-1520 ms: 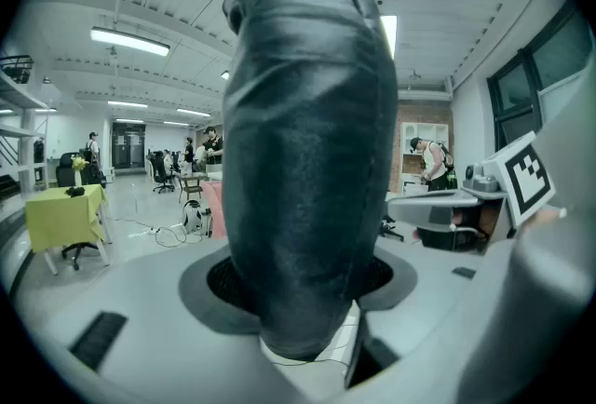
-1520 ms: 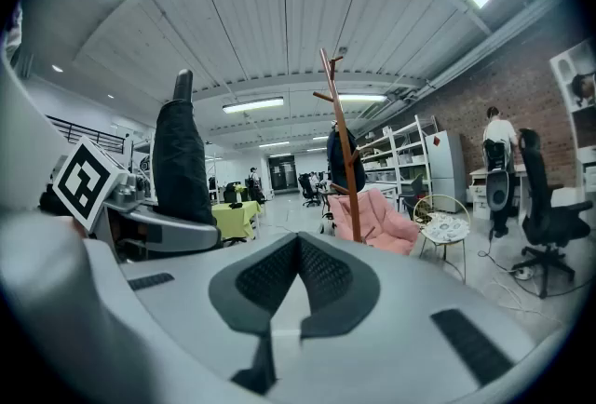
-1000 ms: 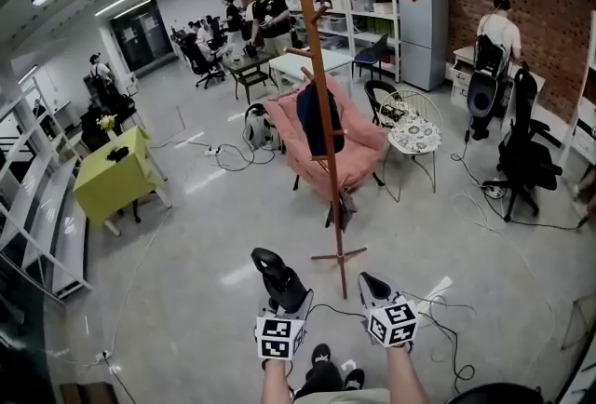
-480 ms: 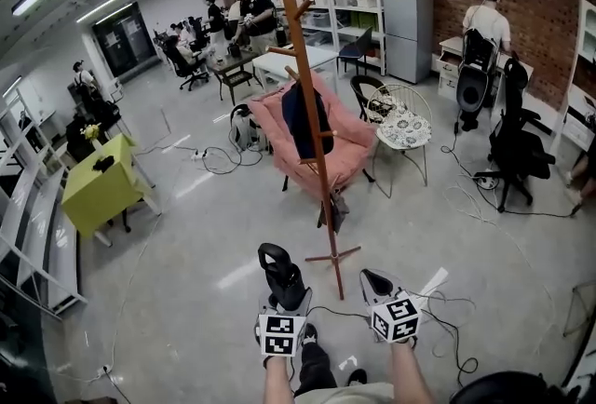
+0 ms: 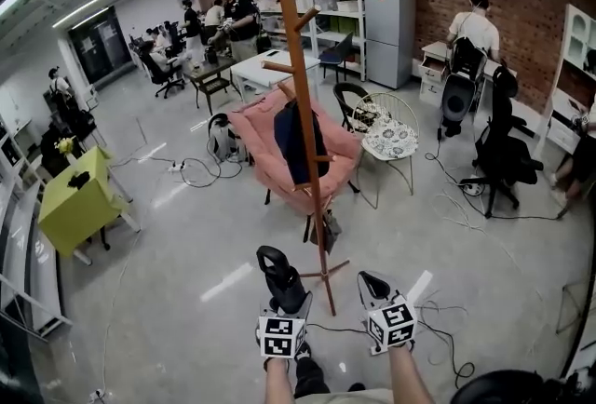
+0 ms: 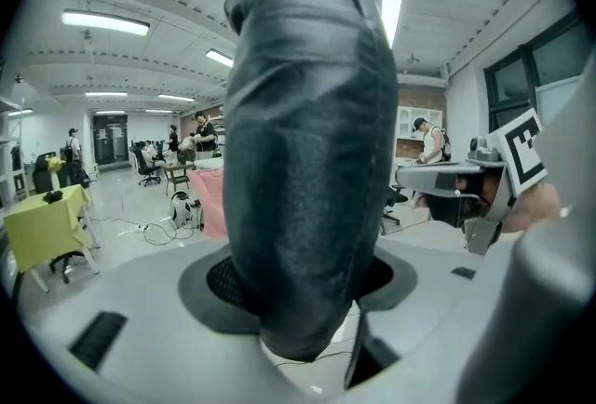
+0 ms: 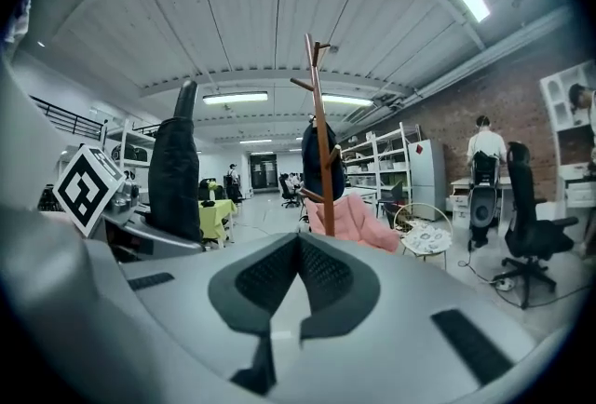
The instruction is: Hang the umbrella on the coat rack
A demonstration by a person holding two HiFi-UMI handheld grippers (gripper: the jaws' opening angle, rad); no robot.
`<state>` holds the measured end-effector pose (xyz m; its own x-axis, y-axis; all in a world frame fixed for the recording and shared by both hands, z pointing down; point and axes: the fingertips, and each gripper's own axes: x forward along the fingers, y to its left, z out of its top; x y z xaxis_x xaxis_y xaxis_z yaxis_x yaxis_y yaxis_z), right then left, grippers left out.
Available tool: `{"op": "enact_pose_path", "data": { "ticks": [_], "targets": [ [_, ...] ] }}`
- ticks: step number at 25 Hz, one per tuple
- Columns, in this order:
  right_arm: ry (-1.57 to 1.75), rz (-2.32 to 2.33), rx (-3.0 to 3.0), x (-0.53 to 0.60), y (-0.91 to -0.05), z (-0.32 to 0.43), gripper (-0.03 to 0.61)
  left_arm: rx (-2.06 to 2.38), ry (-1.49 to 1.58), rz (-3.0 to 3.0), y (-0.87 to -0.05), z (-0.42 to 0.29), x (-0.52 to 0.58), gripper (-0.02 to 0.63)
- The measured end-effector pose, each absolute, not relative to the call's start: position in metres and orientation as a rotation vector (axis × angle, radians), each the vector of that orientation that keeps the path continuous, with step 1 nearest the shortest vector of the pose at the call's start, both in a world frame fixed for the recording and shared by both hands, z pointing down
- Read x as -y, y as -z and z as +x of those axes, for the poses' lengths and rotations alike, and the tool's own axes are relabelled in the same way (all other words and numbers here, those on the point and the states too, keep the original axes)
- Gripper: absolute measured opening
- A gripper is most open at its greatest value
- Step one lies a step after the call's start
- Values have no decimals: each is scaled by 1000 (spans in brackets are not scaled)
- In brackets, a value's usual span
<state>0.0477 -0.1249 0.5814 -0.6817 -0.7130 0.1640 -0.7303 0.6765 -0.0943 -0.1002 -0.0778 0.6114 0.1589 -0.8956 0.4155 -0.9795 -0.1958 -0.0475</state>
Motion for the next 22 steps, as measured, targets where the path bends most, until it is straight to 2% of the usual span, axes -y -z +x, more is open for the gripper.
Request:
{"op": "enact_pose_path", "data": {
  "ticks": [4, 9, 22],
  "targets": [
    [-232, 1265, 2747, 151, -577, 42, 3, 1760, -555, 2215, -619, -111, 109, 259],
    [-83, 1378, 2701, 183, -565, 30, 3, 1697, -524, 2263, -619, -129, 148, 259],
    [-151, 1332, 2662, 227, -574, -38, 3, 1466, -729, 2500, -608, -174, 228, 259]
  ]
}}
